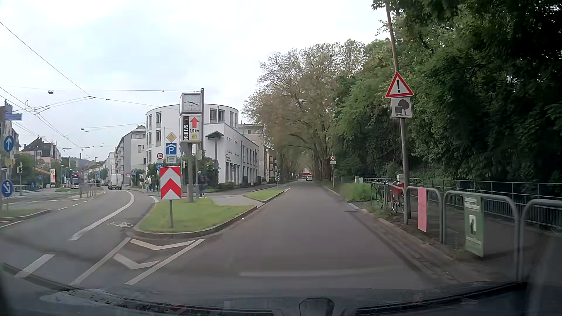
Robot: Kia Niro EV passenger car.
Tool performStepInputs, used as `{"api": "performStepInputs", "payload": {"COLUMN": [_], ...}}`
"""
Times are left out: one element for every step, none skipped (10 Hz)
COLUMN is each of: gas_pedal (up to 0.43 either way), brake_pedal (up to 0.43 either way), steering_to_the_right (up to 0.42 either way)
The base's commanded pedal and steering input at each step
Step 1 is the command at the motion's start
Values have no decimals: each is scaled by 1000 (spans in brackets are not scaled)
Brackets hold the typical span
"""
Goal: Follow the waypoints while adhering to traffic rules and regulations
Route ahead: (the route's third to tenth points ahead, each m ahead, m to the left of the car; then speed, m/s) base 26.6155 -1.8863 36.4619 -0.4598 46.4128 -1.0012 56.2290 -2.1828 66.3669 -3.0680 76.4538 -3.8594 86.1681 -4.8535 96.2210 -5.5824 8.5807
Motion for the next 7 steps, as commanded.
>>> {"api": "performStepInputs", "payload": {"gas_pedal": [268,268,268,268,268,268,268], "brake_pedal": [0,0,0,0,0,0,0], "steering_to_the_right": [30,26,21,19,17,16,15]}}
